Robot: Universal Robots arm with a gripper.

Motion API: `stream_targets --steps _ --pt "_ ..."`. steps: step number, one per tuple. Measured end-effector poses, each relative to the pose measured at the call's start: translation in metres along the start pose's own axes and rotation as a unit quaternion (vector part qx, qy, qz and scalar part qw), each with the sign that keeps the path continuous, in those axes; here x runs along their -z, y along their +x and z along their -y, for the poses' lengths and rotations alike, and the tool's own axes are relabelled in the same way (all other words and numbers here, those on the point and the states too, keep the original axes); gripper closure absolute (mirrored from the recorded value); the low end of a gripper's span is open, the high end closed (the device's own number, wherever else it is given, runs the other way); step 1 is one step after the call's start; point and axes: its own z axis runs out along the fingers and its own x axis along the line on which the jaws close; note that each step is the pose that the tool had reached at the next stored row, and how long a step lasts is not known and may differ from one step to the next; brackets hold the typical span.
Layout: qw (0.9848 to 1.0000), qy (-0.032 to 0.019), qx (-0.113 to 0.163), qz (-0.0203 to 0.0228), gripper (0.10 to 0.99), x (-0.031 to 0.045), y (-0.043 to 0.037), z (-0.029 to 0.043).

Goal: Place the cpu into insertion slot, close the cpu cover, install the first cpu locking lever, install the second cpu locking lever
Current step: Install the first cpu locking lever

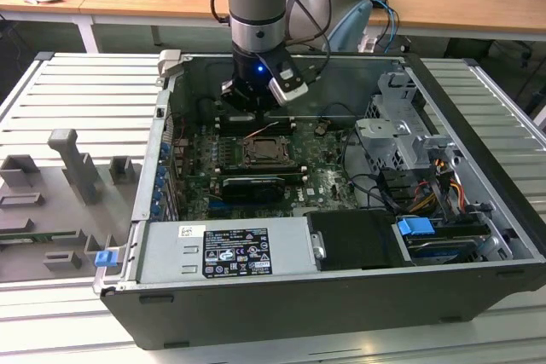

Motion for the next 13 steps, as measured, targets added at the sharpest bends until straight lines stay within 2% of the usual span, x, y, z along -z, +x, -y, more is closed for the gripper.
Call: stream_targets --steps 7,10,13 --pt "1.0000 -0.0001 0.000 -0.0019 0.980 -0.0053 -0.0039 -0.0013" --pt "1.0000 -0.0003 -0.001 -0.0053 0.980 -0.0078 -0.0071 -0.0021" --pt "0.9999 -0.0016 -0.001 -0.0105 0.980 -0.0090 -0.0110 -0.0019"
